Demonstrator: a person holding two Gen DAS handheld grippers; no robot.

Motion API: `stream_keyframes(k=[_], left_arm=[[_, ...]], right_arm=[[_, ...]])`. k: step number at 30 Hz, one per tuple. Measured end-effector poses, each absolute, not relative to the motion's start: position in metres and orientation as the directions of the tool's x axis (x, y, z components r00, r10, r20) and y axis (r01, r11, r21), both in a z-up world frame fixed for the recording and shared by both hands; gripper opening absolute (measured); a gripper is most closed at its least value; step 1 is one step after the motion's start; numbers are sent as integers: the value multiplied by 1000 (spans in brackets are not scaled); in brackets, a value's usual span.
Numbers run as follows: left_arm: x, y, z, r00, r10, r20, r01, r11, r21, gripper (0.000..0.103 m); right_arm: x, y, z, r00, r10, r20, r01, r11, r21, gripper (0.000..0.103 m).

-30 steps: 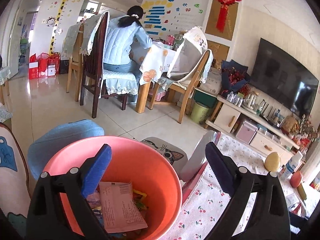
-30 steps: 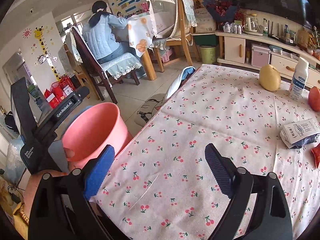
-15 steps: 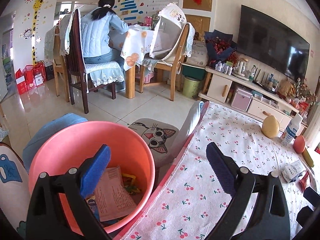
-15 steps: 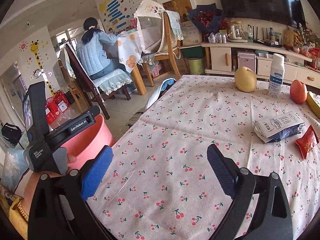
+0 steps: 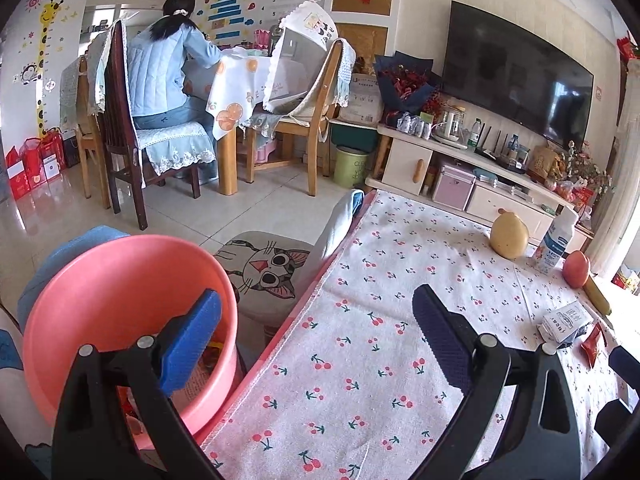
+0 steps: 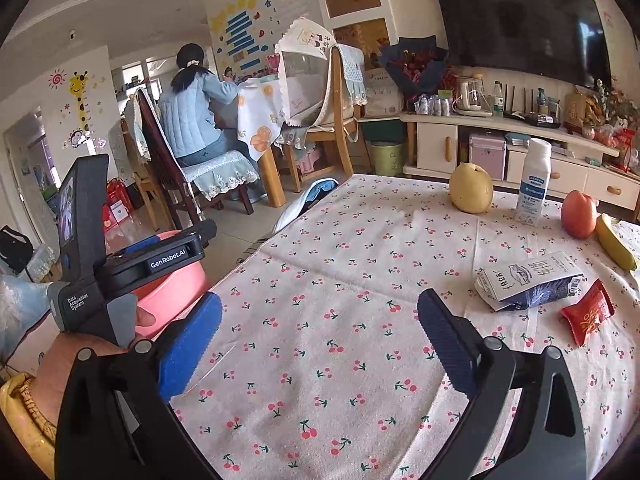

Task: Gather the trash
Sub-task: 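Withdraw both open tools from the bucket back over the table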

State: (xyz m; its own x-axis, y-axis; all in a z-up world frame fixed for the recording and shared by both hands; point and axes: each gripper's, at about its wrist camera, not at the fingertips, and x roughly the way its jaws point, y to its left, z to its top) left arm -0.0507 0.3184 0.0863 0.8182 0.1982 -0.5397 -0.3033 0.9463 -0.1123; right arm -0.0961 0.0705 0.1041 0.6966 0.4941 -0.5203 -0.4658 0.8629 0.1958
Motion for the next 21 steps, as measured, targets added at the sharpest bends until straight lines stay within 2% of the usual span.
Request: stream_keyframes(k=[21], left_arm=[[-28,245,72,808,79,-584,-150,986,-75,97]], right_arm=[[-81,2,100,710,463,-530,-378,886,269,98]])
